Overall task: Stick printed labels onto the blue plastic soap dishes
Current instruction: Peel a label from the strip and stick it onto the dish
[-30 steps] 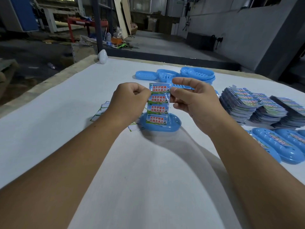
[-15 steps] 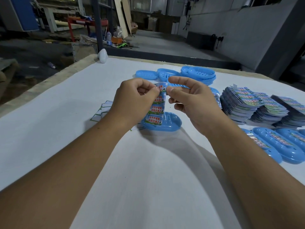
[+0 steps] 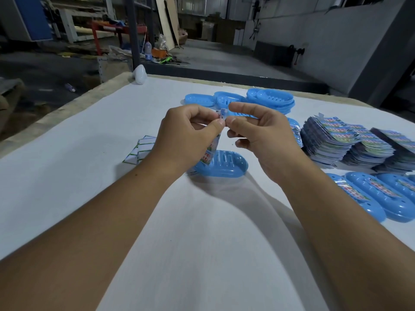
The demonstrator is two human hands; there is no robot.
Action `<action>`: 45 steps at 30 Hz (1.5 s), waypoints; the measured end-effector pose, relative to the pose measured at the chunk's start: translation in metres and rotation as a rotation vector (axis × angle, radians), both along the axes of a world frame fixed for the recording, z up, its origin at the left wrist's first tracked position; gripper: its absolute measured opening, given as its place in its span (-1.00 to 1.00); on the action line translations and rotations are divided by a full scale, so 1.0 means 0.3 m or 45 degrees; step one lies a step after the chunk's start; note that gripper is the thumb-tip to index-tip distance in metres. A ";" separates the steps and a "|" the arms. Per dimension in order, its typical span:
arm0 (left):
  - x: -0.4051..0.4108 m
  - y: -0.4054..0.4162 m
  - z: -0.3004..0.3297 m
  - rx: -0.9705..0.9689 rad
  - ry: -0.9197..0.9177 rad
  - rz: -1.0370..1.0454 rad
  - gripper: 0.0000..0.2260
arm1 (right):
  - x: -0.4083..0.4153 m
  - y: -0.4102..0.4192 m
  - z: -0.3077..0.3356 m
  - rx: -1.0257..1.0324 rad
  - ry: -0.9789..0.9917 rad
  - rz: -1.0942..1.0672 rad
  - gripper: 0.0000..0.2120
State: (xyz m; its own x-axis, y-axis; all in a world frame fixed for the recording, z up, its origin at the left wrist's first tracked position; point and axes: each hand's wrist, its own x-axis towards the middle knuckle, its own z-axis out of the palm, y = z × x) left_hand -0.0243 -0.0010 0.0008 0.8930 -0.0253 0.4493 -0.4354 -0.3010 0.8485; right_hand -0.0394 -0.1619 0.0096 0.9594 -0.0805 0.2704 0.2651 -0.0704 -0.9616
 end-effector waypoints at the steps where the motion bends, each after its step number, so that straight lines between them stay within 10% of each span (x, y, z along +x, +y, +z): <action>1: 0.000 0.000 0.000 0.001 0.000 -0.001 -0.92 | 0.000 0.000 0.000 0.001 -0.002 -0.005 -0.77; 45: -0.026 0.000 0.007 0.035 -0.044 -0.042 -0.84 | -0.017 0.011 0.011 -0.054 -0.017 -0.099 -0.79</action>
